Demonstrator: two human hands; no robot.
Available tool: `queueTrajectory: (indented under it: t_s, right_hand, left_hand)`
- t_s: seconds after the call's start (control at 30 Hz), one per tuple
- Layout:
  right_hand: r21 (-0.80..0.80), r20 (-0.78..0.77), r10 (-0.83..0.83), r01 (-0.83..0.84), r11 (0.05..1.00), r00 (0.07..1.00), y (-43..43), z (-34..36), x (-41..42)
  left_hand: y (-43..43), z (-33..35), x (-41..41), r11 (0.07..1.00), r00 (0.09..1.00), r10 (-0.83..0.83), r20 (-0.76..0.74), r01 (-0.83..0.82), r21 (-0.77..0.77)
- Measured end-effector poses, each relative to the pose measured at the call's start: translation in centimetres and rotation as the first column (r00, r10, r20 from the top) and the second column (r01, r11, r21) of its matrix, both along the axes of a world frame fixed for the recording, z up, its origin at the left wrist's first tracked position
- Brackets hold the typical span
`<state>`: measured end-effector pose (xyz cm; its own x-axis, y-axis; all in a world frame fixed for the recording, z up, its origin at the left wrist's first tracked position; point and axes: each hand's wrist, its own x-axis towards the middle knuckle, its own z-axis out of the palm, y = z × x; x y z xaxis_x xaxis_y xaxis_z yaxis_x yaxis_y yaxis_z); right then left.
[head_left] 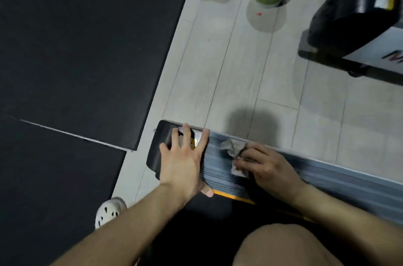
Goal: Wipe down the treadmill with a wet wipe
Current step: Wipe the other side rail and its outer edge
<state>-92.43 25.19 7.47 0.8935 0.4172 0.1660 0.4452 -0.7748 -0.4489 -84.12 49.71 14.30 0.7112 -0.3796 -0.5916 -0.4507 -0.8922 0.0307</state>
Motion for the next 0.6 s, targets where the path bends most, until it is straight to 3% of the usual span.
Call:
queueTrajectory:
  t_s: [0.13, 0.2, 0.33, 0.43, 0.6]
  right_hand:
    - [-0.095, -0.084, -0.187, 0.179, 0.979, 0.979, 1.4, 1.0, -1.7]
    - [-0.238, -0.185, -0.285, 0.239, 0.941, 0.94, 2.9, 2.3, -1.7]
    - [-0.486, -0.408, -0.536, 0.321, 0.813, 0.739, 7.6, 8.4, 0.5]
    - [-0.489, -0.38, -0.69, 0.499, 0.715, 0.616, 11.6, 15.0, 2.2]
    - [-0.365, -0.229, -0.84, 0.756, 0.543, 0.492, 16.5, 25.1, 3.2]
  left_hand:
    - [1.2, 0.2, 1.0, 0.99, 0.99, -0.144, 0.003, 0.144, -0.008]
    - [2.4, 1.1, 2.4, 0.972, 0.972, -0.236, -0.011, 0.235, -0.024]
    - [7.4, 5.8, 5.5, 0.912, 0.922, -0.385, -0.041, 0.374, -0.171]
    - [11.6, 11.2, 8.0, 0.86, 0.877, -0.48, 0.015, 0.474, -0.188]
    - [14.2, 21.7, 12.3, 0.807, 0.82, -0.571, 0.047, 0.571, -0.152]
